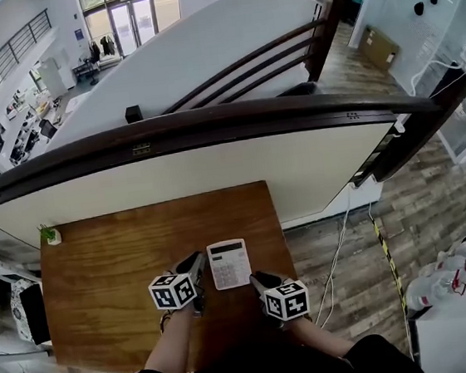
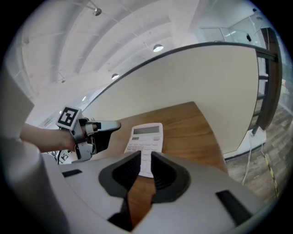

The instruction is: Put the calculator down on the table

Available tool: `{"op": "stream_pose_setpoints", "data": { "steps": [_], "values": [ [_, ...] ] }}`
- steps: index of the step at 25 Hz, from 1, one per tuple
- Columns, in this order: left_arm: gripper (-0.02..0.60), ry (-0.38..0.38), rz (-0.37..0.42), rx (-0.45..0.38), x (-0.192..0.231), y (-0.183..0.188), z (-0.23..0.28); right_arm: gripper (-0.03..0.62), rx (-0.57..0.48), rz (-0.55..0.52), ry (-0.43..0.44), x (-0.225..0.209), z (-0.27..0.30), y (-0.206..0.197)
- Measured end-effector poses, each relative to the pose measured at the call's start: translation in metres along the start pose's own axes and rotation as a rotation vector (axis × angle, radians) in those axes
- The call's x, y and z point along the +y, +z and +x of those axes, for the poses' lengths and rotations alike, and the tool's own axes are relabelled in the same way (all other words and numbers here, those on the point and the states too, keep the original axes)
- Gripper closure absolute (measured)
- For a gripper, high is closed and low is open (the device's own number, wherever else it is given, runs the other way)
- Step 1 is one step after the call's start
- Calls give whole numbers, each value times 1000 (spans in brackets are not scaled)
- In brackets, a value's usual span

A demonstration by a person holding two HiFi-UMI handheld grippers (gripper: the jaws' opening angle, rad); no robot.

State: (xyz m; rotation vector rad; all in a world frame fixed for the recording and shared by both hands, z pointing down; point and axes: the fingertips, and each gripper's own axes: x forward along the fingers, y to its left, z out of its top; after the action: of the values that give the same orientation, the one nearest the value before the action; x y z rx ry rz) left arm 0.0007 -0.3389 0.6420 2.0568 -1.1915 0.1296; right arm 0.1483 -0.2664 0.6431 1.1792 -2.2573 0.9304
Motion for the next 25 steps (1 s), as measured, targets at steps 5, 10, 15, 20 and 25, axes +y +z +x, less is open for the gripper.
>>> {"op": "stream_pose_setpoints", "data": {
  "steps": [5, 10, 15, 20, 25],
  "values": [
    [571, -8, 15, -49, -21, -2, -29, 543, -53, -34, -8, 10, -19, 10],
    [571, -24, 16, -94, -43, -10, -56, 549, -72, -84, -14, 22, -34, 9],
    [571, -40, 37, -98, -60, -17, -81, 556, -85, -102, -17, 36, -48, 5],
    [571, -62, 50, -73, -73, -32, -105, 559, -109, -95, -26, 50, -60, 1],
    [572, -92, 71, -59, -80, -45, -128, 568, -134, -87, -38, 66, -71, -7]
  ]
}}
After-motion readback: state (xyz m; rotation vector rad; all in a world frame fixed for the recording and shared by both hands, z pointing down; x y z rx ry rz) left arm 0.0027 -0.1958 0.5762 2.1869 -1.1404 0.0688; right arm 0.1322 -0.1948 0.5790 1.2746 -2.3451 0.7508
